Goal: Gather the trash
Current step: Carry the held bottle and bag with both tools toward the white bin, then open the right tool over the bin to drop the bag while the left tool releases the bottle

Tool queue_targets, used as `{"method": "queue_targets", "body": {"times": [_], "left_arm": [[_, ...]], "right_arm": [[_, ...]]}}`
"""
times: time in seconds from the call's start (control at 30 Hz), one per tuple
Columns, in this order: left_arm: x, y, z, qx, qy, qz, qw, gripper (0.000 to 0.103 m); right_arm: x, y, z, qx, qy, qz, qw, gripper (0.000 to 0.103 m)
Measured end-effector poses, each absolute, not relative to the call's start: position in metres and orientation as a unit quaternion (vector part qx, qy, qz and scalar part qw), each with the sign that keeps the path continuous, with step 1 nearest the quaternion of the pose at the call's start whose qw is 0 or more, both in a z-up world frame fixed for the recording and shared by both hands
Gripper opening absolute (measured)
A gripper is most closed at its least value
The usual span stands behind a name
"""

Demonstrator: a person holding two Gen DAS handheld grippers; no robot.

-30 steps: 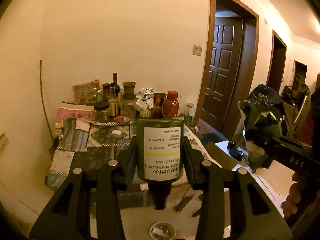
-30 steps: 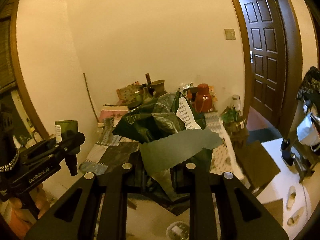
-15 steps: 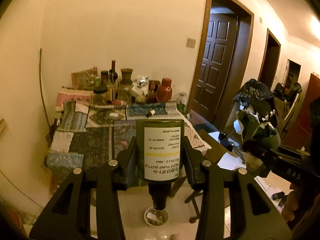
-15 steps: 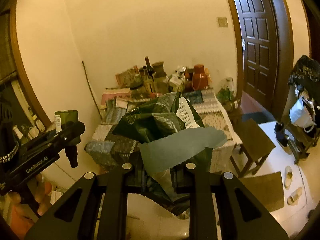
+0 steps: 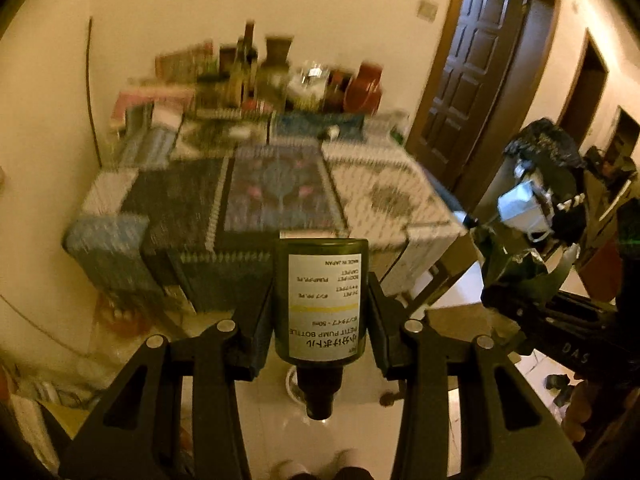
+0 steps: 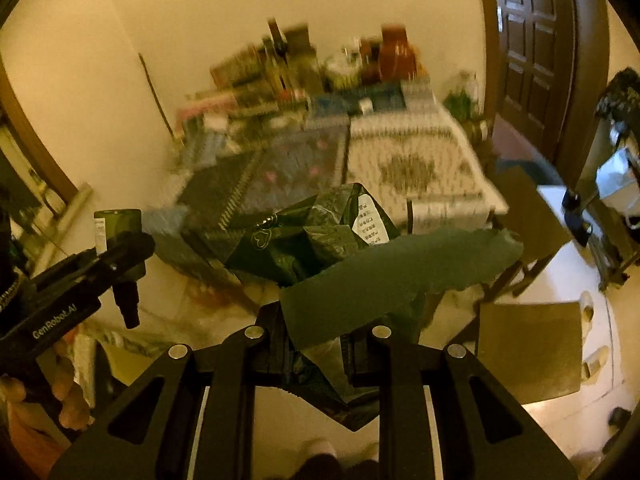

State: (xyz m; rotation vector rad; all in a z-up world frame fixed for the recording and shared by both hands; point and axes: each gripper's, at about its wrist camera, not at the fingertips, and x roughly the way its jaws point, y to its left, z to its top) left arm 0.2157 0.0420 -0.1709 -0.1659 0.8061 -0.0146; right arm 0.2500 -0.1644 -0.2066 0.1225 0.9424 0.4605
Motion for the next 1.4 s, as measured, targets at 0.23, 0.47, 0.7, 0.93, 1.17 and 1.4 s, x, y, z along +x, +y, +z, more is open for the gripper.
{"method": "queue_targets", "body": {"times": [0.23,0.47,0.7,0.93,1.17,1.4], "left_arm": [[0.245,0.041,-0.283,-0.102,0.446,0.017,0.889,0.041],[0.259,0.051,-0.408,-0.130,0.493,0.037,0.859,0.041],[0.256,0.065,-0.518,-0.148,0.524,0.053,0.837,0.041],[0.254,0.081,-0.591,-0.150,0.543,0.063,0.824,0.041],[0.259,0.082,-0.626,-0.154,0.555,0.064,0.815,0.041],[0.273,0.065,-0.643,-0.153,0.571,0.037,0.806,0.041]], "right_arm": [[0.276,-0.156,-0.315,0.031,0.510,0.227,0.829,0.017],[0.291,-0.141,-0.433,0.013,0.563,0.230,0.794,0.017],[0.302,-0.119,-0.553,0.002,0.606,0.235,0.760,0.017],[0.306,-0.097,-0.638,0.025,0.632,0.267,0.727,0.021],[0.309,-0.087,-0.675,0.039,0.645,0.269,0.714,0.060],[0.314,-0.100,-0.674,0.036,0.648,0.247,0.719,0.062]]}}
